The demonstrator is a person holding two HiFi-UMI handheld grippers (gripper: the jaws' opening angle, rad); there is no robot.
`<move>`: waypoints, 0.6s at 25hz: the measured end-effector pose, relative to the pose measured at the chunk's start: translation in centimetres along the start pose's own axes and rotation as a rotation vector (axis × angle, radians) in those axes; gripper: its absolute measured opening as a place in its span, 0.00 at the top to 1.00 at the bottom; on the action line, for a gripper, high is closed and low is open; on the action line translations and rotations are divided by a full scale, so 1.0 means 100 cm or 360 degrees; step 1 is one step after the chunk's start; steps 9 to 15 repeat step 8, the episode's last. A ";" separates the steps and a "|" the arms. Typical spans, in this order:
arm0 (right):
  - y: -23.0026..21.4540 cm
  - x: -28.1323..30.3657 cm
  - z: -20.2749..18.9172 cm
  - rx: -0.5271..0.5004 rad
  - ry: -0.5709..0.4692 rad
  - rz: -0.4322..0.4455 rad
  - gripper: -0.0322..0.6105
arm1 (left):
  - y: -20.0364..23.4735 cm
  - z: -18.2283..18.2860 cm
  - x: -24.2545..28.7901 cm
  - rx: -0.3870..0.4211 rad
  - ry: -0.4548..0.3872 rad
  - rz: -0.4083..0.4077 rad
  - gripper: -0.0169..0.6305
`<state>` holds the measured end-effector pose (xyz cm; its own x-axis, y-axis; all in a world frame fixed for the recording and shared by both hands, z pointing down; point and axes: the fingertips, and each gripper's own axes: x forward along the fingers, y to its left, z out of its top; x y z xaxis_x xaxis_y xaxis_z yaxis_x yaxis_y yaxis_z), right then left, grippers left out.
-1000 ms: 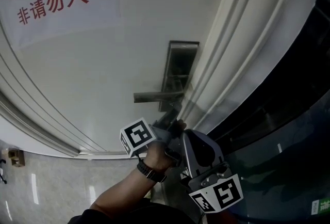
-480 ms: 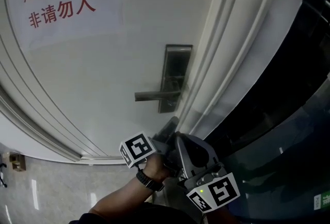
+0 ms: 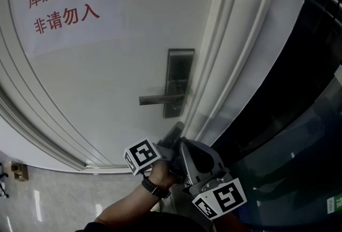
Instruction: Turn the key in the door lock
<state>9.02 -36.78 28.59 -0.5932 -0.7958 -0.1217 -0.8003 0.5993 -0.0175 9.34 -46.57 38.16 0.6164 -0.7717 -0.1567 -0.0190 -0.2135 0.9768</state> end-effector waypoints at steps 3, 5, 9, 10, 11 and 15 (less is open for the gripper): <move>0.000 0.000 0.000 0.0000 -0.0004 -0.0002 0.93 | 0.000 0.000 0.000 0.0003 0.0002 -0.0002 0.95; 0.000 0.000 0.000 0.0001 -0.0006 -0.0003 0.93 | 0.000 0.000 0.000 0.0000 0.0003 -0.0001 0.95; 0.000 0.001 0.001 0.0002 -0.0012 -0.0007 0.93 | 0.000 0.001 0.000 -0.0002 0.0003 0.0001 0.96; 0.000 0.001 0.001 0.0002 -0.0012 -0.0007 0.93 | 0.000 0.001 0.000 -0.0002 0.0003 0.0001 0.96; 0.000 0.001 0.001 0.0002 -0.0012 -0.0007 0.93 | 0.000 0.001 0.000 -0.0002 0.0003 0.0001 0.96; 0.000 0.001 0.001 0.0002 -0.0012 -0.0007 0.93 | 0.000 0.001 0.000 -0.0002 0.0003 0.0001 0.96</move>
